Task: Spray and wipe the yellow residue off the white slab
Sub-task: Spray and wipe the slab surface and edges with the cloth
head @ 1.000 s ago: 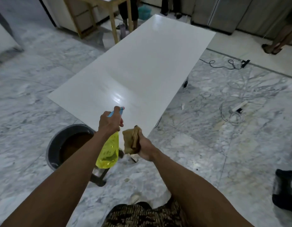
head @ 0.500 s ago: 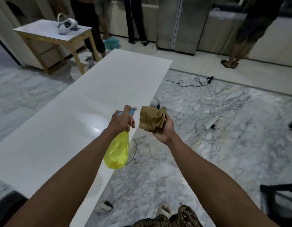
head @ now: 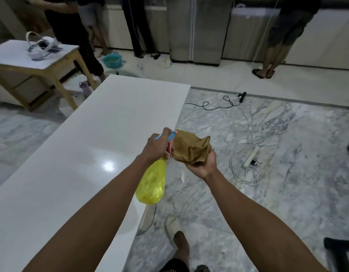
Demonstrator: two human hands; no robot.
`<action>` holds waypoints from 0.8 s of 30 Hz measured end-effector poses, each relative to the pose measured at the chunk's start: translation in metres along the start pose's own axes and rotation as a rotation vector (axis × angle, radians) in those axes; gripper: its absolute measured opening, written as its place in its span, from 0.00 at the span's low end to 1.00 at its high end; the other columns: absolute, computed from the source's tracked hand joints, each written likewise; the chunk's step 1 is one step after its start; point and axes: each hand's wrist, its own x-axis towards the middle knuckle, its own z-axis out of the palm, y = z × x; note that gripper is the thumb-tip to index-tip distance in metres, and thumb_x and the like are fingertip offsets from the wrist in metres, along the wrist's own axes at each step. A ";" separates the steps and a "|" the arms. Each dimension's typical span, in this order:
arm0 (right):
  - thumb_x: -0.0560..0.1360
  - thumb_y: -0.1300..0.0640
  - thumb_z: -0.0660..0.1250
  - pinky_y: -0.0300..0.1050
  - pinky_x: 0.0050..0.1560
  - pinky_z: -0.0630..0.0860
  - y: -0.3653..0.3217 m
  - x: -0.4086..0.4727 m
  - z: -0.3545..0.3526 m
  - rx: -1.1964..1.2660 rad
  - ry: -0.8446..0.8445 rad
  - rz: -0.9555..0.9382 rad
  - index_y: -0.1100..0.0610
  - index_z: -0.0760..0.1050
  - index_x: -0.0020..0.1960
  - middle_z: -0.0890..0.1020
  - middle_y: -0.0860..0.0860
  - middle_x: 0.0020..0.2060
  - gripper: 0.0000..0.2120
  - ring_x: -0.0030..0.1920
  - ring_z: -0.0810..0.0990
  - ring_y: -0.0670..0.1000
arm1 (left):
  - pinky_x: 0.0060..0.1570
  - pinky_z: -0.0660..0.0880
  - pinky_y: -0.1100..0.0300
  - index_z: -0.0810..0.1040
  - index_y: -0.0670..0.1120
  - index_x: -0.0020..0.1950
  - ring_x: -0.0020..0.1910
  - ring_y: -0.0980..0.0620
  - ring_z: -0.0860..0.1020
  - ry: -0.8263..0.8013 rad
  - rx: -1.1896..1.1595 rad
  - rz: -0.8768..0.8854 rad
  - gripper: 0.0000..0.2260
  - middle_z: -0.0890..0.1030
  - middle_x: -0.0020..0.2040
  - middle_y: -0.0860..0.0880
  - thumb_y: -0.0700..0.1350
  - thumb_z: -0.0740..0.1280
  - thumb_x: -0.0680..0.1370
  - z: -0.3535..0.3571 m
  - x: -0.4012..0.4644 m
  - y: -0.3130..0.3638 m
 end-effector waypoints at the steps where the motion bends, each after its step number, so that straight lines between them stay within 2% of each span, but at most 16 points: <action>1: 0.79 0.38 0.59 0.59 0.77 0.60 -0.009 0.014 0.006 0.001 0.000 -0.016 0.58 0.67 0.76 0.72 0.62 0.72 0.32 0.74 0.68 0.62 | 0.39 0.77 0.56 0.85 0.44 0.45 0.30 0.45 0.79 -0.020 0.039 0.004 0.29 0.85 0.44 0.36 0.68 0.58 0.73 0.001 0.019 0.012; 3: 0.79 0.40 0.60 0.59 0.76 0.61 -0.025 0.035 0.015 -0.020 0.006 -0.027 0.59 0.68 0.75 0.72 0.62 0.72 0.32 0.74 0.69 0.62 | 0.40 0.77 0.56 0.84 0.50 0.42 0.33 0.45 0.80 -0.052 0.093 0.009 0.23 0.83 0.40 0.40 0.65 0.57 0.76 0.004 0.050 0.027; 5: 0.78 0.40 0.61 0.59 0.75 0.63 -0.049 0.064 0.021 -0.034 0.017 -0.066 0.59 0.69 0.75 0.72 0.61 0.72 0.32 0.73 0.70 0.62 | 0.43 0.78 0.52 0.88 0.48 0.44 0.35 0.43 0.81 -0.077 0.076 -0.009 0.28 0.85 0.38 0.41 0.67 0.57 0.71 0.006 0.082 0.041; 7: 0.79 0.38 0.59 0.59 0.74 0.65 -0.071 0.085 0.034 -0.043 0.034 -0.115 0.59 0.69 0.74 0.73 0.61 0.71 0.32 0.72 0.71 0.61 | 0.43 0.79 0.51 0.88 0.46 0.48 0.35 0.43 0.81 -0.098 0.094 -0.014 0.31 0.85 0.39 0.39 0.67 0.57 0.70 0.008 0.116 0.053; 12: 0.79 0.34 0.57 0.59 0.74 0.65 -0.111 0.135 0.044 -0.083 0.081 -0.170 0.58 0.72 0.73 0.75 0.60 0.69 0.34 0.69 0.74 0.62 | 0.32 0.75 0.60 0.89 0.51 0.50 0.28 0.47 0.79 -0.085 0.088 -0.003 0.21 0.84 0.34 0.41 0.60 0.59 0.78 0.015 0.167 0.075; 14: 0.79 0.33 0.55 0.60 0.70 0.66 -0.126 0.150 0.049 -0.090 0.050 -0.160 0.58 0.73 0.71 0.77 0.61 0.68 0.34 0.63 0.79 0.63 | 0.26 0.73 0.63 0.89 0.49 0.52 0.29 0.47 0.80 -0.078 0.051 -0.009 0.18 0.82 0.36 0.40 0.55 0.60 0.81 0.019 0.189 0.082; 16: 0.79 0.33 0.53 0.61 0.63 0.69 -0.140 0.169 0.051 -0.103 0.056 -0.155 0.59 0.74 0.71 0.76 0.62 0.68 0.35 0.60 0.80 0.64 | 0.25 0.73 0.63 0.87 0.48 0.51 0.26 0.49 0.79 -0.058 0.085 0.002 0.18 0.81 0.38 0.37 0.54 0.60 0.82 0.023 0.210 0.089; 18: 0.79 0.33 0.53 0.61 0.61 0.70 -0.153 0.191 0.051 -0.114 0.072 -0.156 0.59 0.73 0.71 0.76 0.62 0.69 0.35 0.62 0.79 0.64 | 0.33 0.81 0.55 0.85 0.49 0.52 0.31 0.44 0.81 -0.055 0.146 0.007 0.20 0.81 0.41 0.35 0.60 0.59 0.78 0.031 0.234 0.098; 19: 0.79 0.32 0.53 0.62 0.61 0.70 -0.161 0.203 0.050 -0.116 0.071 -0.155 0.59 0.73 0.72 0.75 0.62 0.69 0.36 0.62 0.79 0.64 | 0.41 0.83 0.48 0.86 0.48 0.53 0.34 0.41 0.81 -0.048 0.163 -0.012 0.26 0.81 0.40 0.36 0.65 0.58 0.72 0.036 0.249 0.102; 20: 0.78 0.31 0.54 0.62 0.62 0.69 -0.170 0.215 0.049 -0.118 0.066 -0.144 0.59 0.73 0.72 0.75 0.62 0.69 0.37 0.63 0.79 0.64 | 0.48 0.83 0.44 0.86 0.47 0.54 0.36 0.40 0.81 -0.023 0.146 -0.049 0.32 0.81 0.38 0.39 0.68 0.57 0.67 0.041 0.266 0.105; 21: 0.77 0.29 0.54 0.63 0.65 0.68 -0.178 0.224 0.050 -0.108 0.068 -0.130 0.59 0.73 0.72 0.76 0.61 0.69 0.38 0.63 0.78 0.64 | 0.51 0.83 0.44 0.86 0.46 0.54 0.36 0.41 0.81 0.005 0.130 -0.089 0.34 0.82 0.37 0.41 0.69 0.57 0.65 0.044 0.281 0.108; 22: 0.76 0.27 0.55 0.63 0.69 0.66 -0.190 0.237 0.049 -0.111 0.079 -0.124 0.59 0.74 0.71 0.76 0.61 0.68 0.40 0.63 0.79 0.63 | 0.50 0.84 0.48 0.86 0.44 0.53 0.35 0.43 0.81 0.014 0.125 -0.109 0.33 0.82 0.36 0.43 0.68 0.58 0.67 0.049 0.300 0.111; 23: 0.73 0.25 0.56 0.62 0.72 0.65 -0.202 0.249 0.049 -0.117 0.088 -0.120 0.59 0.75 0.70 0.77 0.61 0.67 0.42 0.63 0.79 0.62 | 0.44 0.84 0.56 0.84 0.42 0.52 0.33 0.46 0.80 0.011 0.139 -0.126 0.29 0.82 0.36 0.43 0.66 0.60 0.73 0.054 0.317 0.117; 24: 0.71 0.24 0.58 0.61 0.73 0.65 -0.215 0.262 0.049 -0.125 0.104 -0.111 0.59 0.76 0.69 0.77 0.61 0.67 0.44 0.64 0.78 0.61 | 0.35 0.80 0.63 0.83 0.40 0.52 0.30 0.49 0.80 0.011 0.134 -0.136 0.25 0.82 0.36 0.43 0.62 0.61 0.78 0.060 0.335 0.121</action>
